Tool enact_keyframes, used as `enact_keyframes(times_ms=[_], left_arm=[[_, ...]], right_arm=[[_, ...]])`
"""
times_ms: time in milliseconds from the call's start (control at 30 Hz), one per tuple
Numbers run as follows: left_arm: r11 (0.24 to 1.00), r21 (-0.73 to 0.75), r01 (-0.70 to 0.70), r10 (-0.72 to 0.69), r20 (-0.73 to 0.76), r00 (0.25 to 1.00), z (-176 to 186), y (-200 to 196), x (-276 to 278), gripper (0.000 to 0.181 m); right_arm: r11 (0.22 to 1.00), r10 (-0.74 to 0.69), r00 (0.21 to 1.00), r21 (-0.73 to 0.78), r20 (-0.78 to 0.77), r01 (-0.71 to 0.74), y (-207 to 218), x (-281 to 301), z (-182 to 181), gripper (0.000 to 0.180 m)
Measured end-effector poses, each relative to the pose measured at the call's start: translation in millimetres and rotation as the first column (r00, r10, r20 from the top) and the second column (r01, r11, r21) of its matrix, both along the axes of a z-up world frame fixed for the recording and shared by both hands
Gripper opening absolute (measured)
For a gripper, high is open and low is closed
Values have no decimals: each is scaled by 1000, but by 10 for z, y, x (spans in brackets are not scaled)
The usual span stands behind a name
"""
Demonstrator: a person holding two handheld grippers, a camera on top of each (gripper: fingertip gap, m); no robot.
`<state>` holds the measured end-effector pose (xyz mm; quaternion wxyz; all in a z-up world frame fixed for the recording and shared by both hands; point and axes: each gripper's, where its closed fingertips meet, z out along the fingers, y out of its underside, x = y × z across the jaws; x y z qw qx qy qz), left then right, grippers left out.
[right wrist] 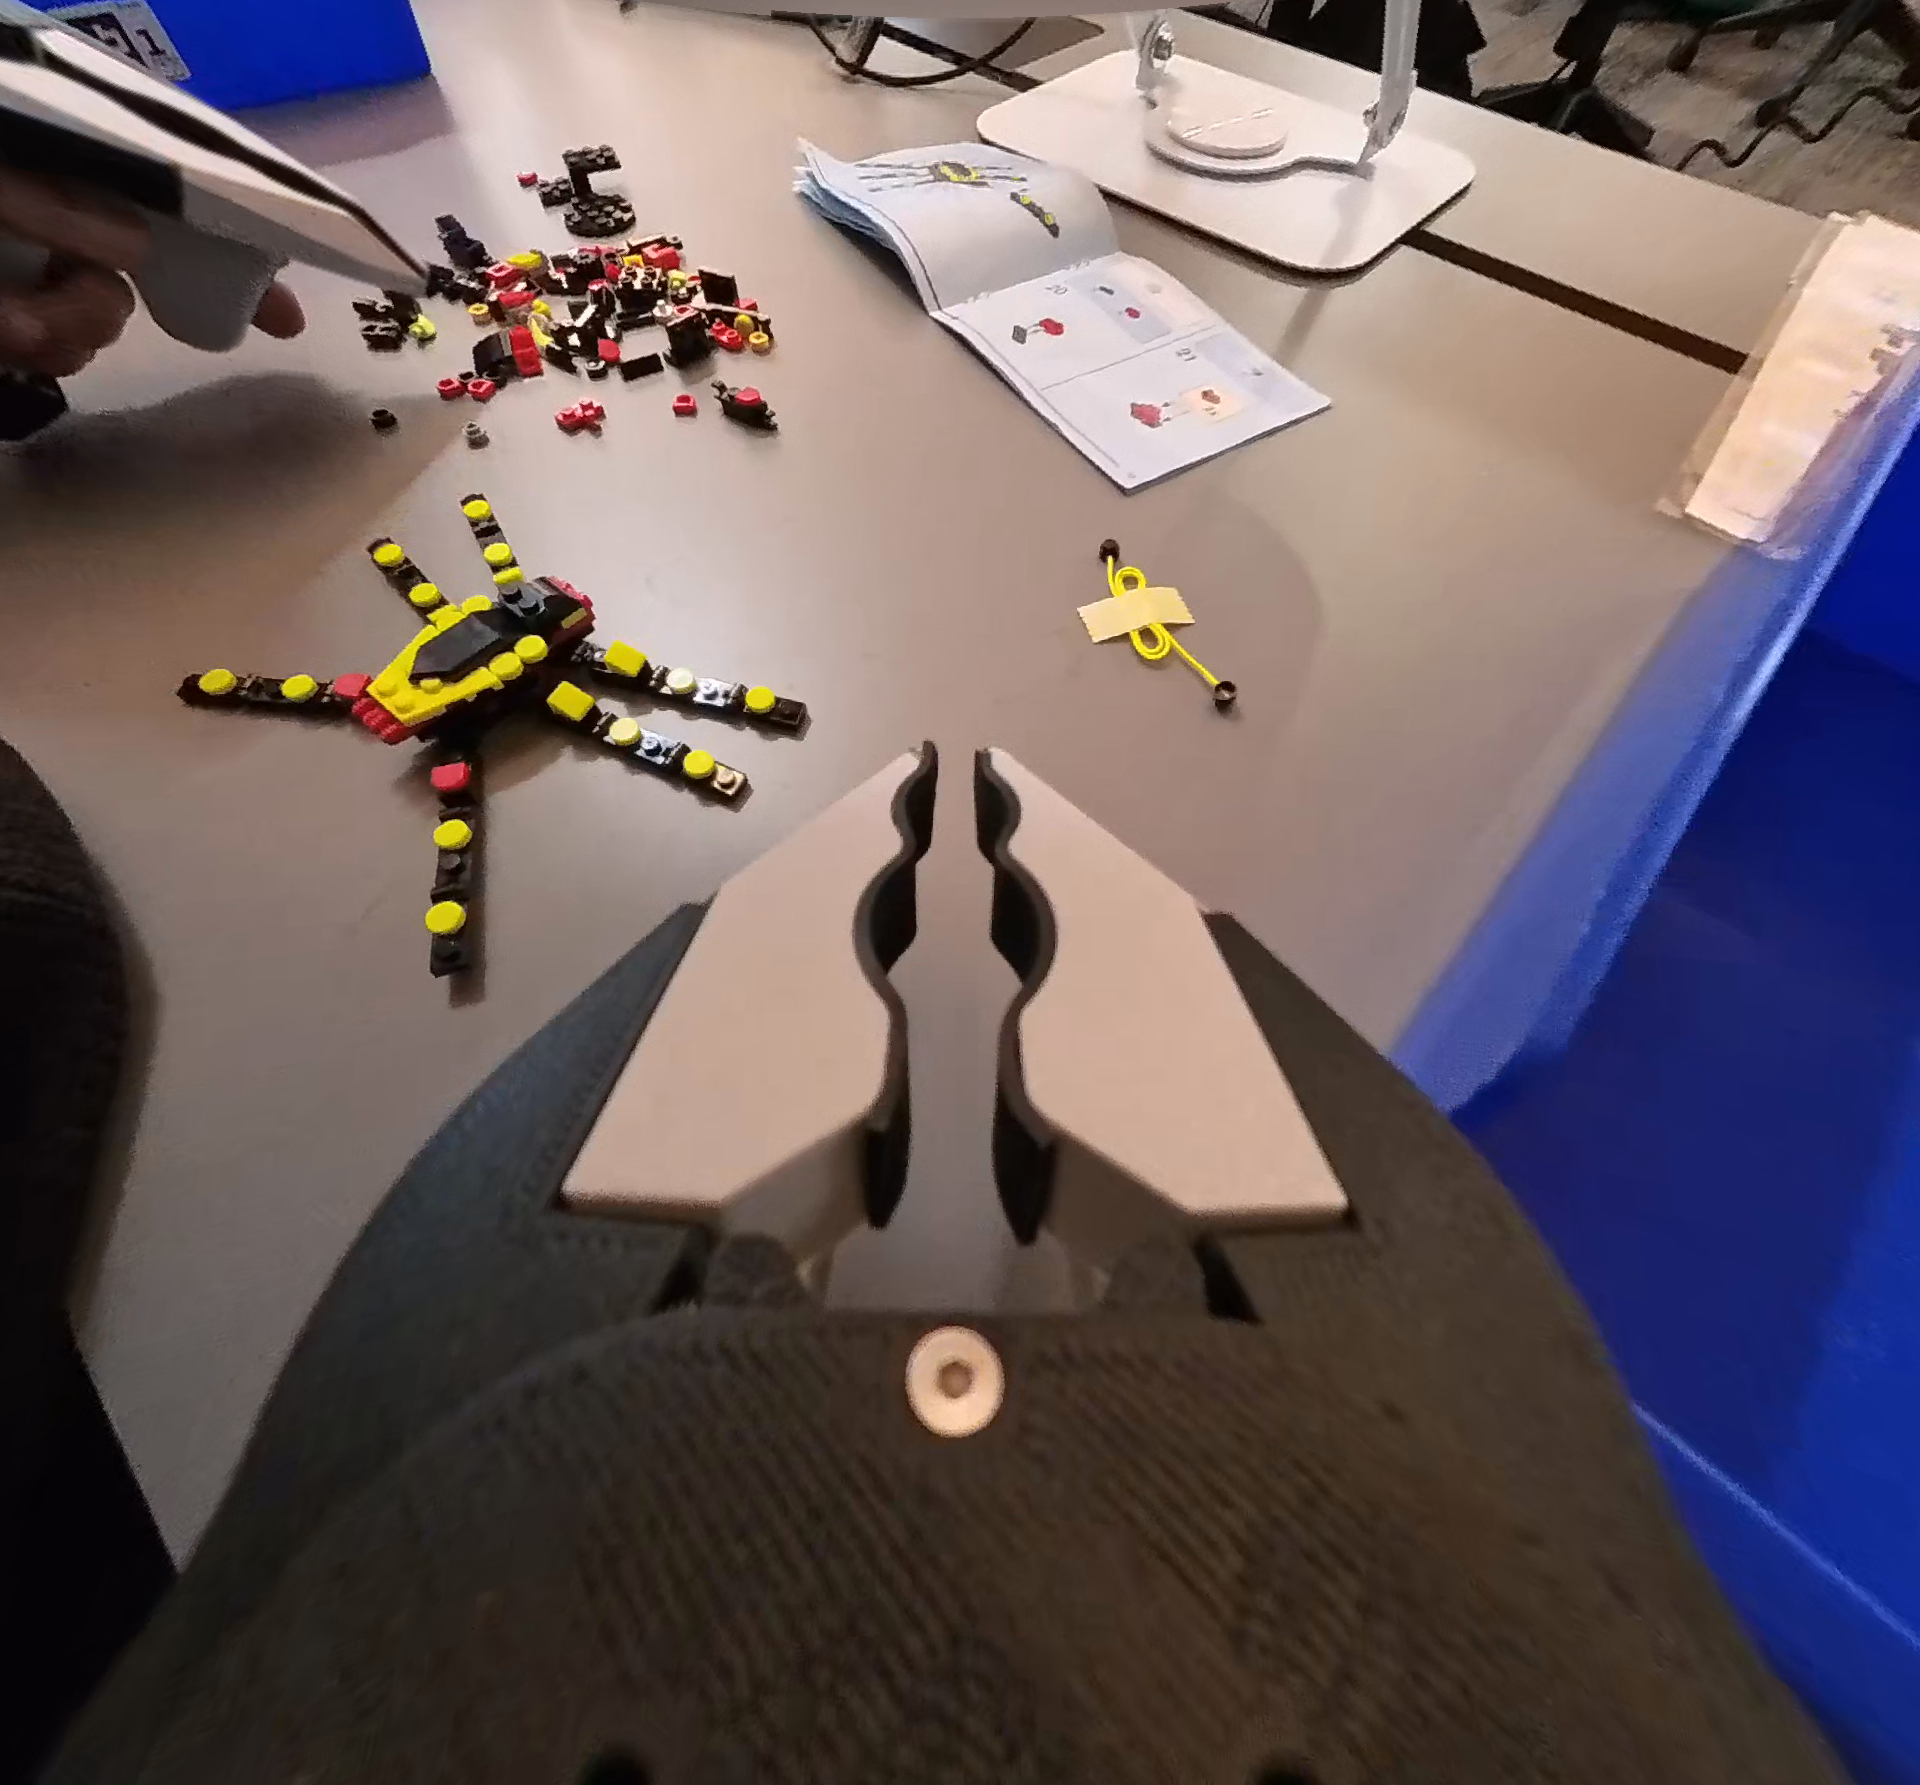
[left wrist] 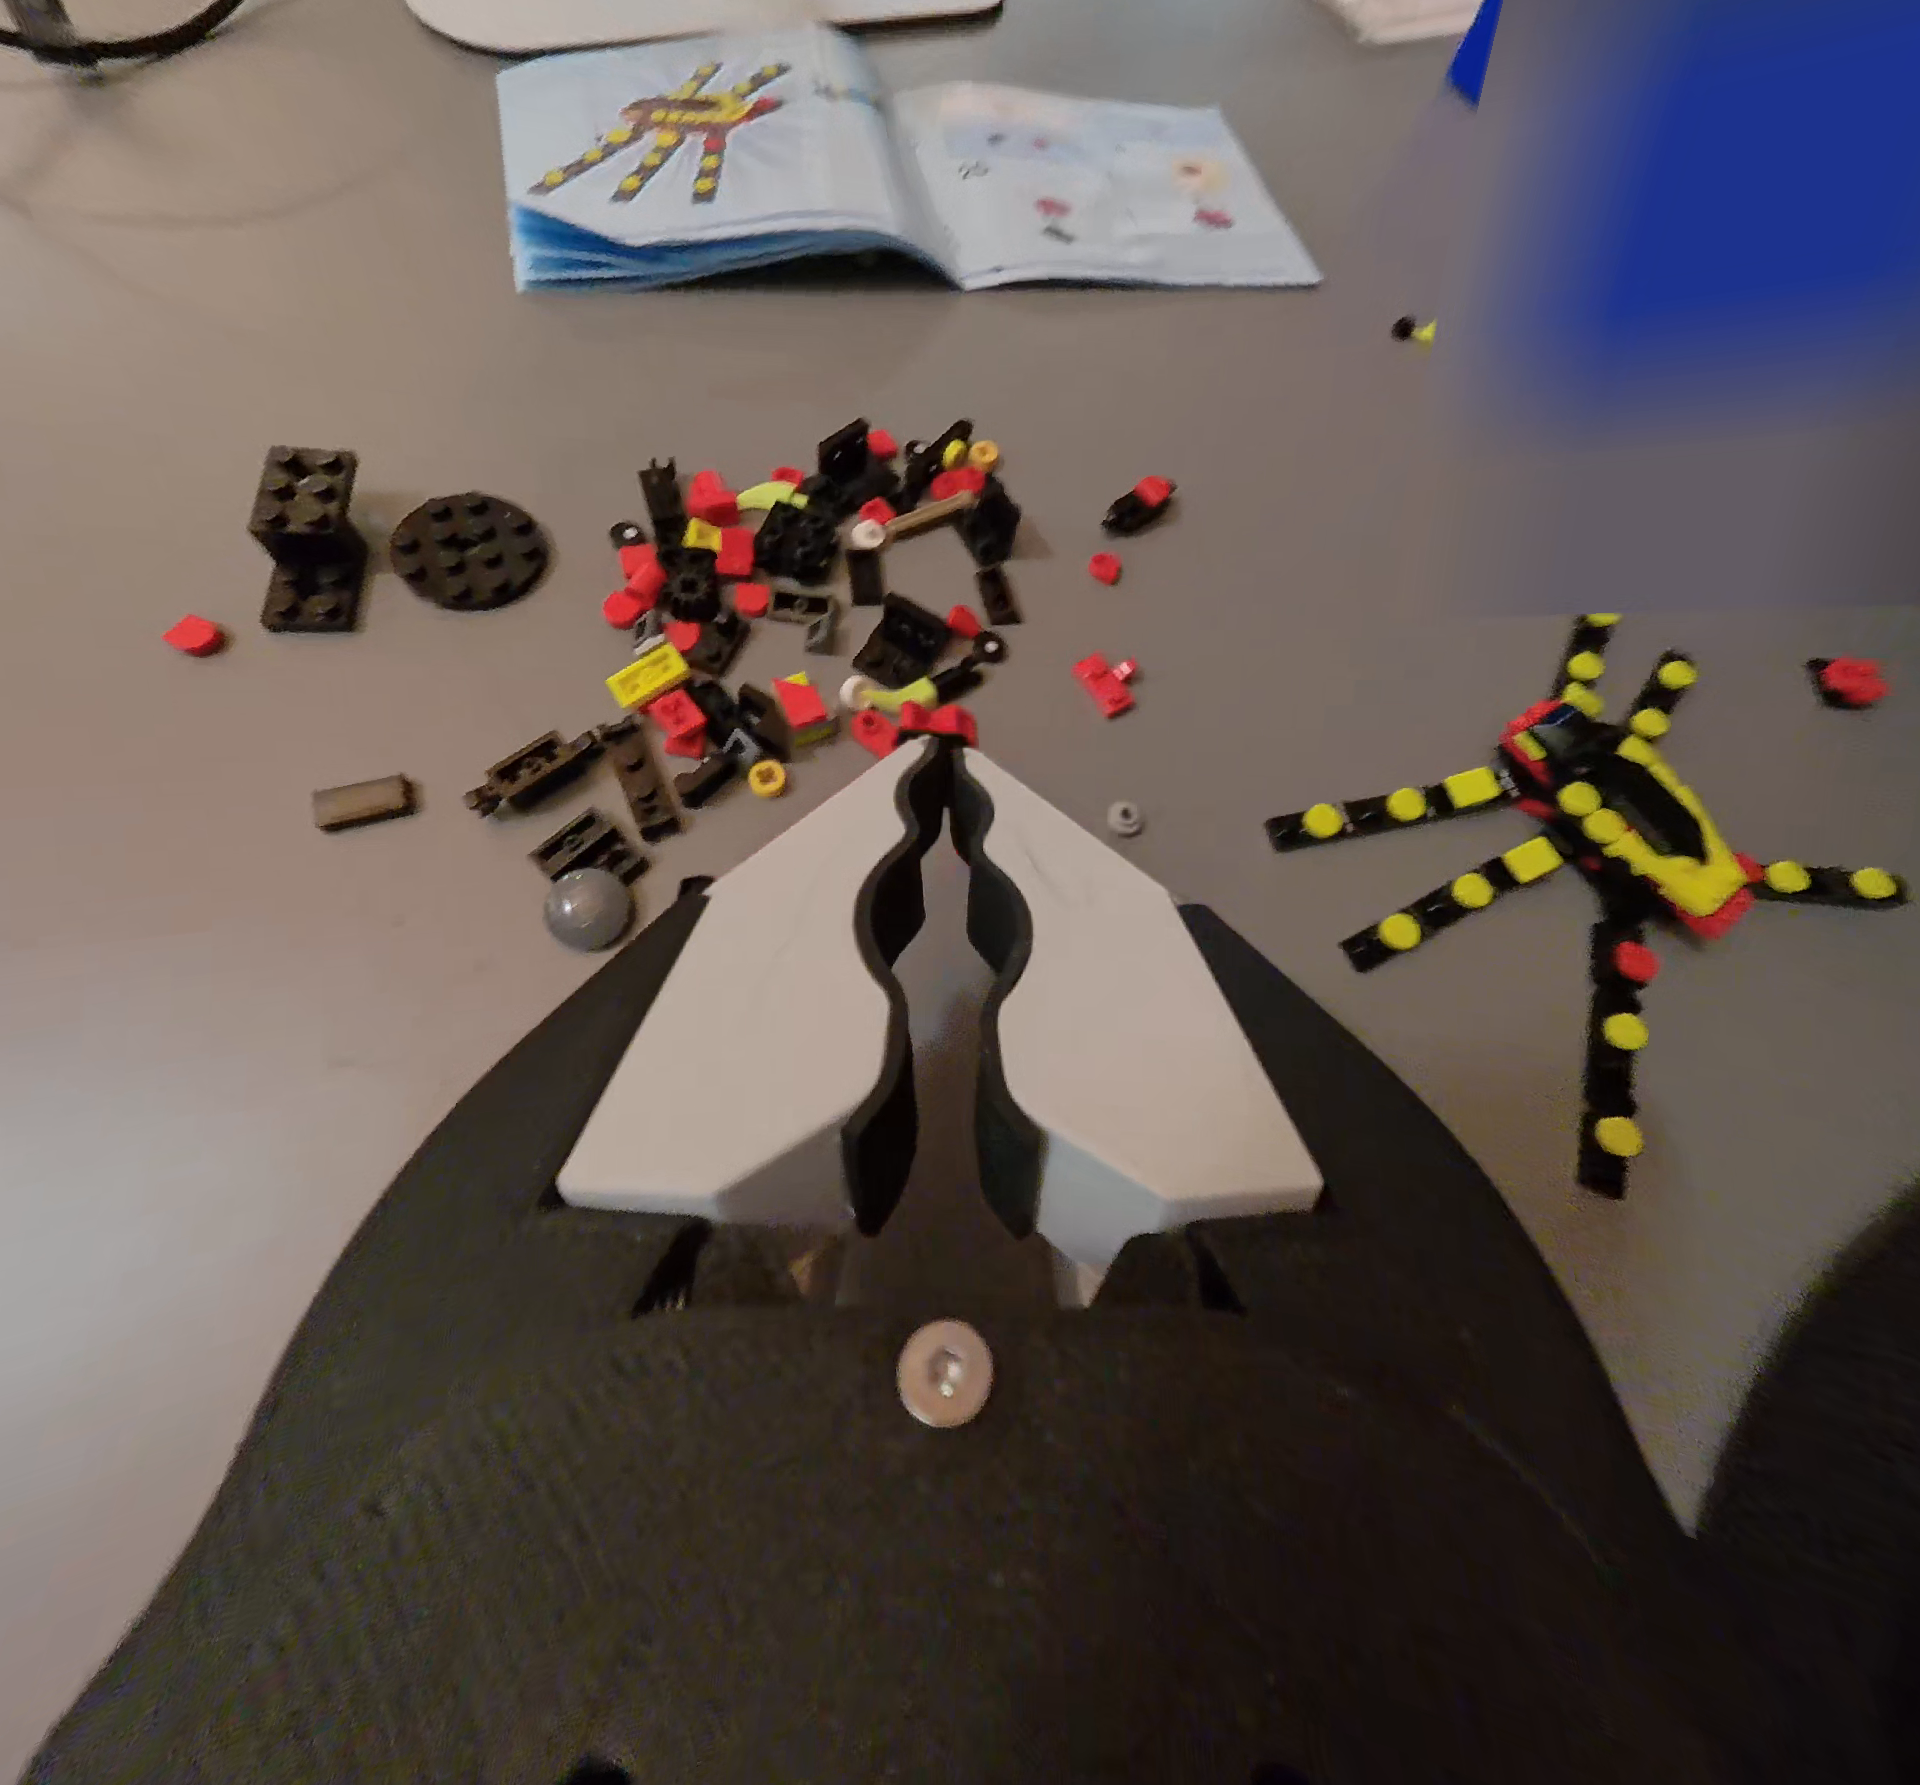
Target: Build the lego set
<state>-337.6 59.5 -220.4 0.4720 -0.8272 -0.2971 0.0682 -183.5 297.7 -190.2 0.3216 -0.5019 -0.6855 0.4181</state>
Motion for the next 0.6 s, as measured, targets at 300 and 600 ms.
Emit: enact_keyframes(times_ms=[300, 600], left_arm=[[999, -42, 27, -24, 86, 996, -153, 2, 57, 1], [999, -47, 10, -5, 103, 995, -177, 11, 37, 16]], right_arm=[[1000, -7, 1000, -12, 16, 7, 16, -6, -31, 5], [1000, -7, 1000, -13, 27, 7, 18, -10, -55, 5]])
